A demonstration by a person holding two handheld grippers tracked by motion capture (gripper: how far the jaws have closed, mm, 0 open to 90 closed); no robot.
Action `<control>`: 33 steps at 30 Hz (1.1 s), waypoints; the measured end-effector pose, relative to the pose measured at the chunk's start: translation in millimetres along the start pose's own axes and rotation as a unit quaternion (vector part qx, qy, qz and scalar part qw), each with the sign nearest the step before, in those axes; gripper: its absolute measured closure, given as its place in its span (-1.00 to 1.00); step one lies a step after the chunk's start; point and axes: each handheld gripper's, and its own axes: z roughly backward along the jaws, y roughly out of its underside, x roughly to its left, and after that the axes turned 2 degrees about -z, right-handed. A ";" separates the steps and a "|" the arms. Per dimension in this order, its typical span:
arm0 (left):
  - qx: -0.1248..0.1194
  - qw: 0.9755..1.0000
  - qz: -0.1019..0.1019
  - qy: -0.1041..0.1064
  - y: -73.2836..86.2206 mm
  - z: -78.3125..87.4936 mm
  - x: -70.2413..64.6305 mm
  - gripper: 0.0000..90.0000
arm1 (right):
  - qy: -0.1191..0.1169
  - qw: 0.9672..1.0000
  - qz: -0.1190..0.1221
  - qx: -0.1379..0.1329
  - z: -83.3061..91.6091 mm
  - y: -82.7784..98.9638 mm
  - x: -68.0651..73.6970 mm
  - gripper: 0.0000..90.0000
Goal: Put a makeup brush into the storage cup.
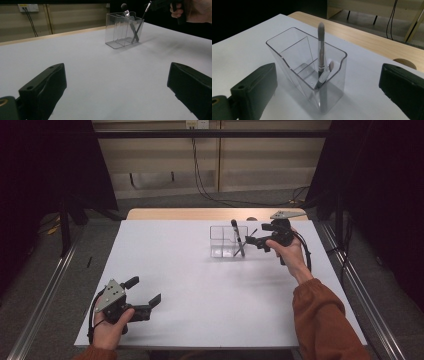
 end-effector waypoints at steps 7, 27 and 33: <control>0.000 1.000 -0.003 -0.001 -0.2 0.3 0.2 -0.95 | 0.005 1.000 -0.007 -0.030 9.8 4.3 1.7 -0.97; -0.005 1.000 0.001 -0.003 0.6 5.9 0.1 -0.95 | 0.056 0.996 -0.009 -0.063 29.9 29.9 12.1 -0.95; -0.007 1.000 0.003 -0.004 0.4 6.2 -0.2 -0.95 | 0.060 0.996 -0.009 -0.067 37.9 36.5 15.3 -0.95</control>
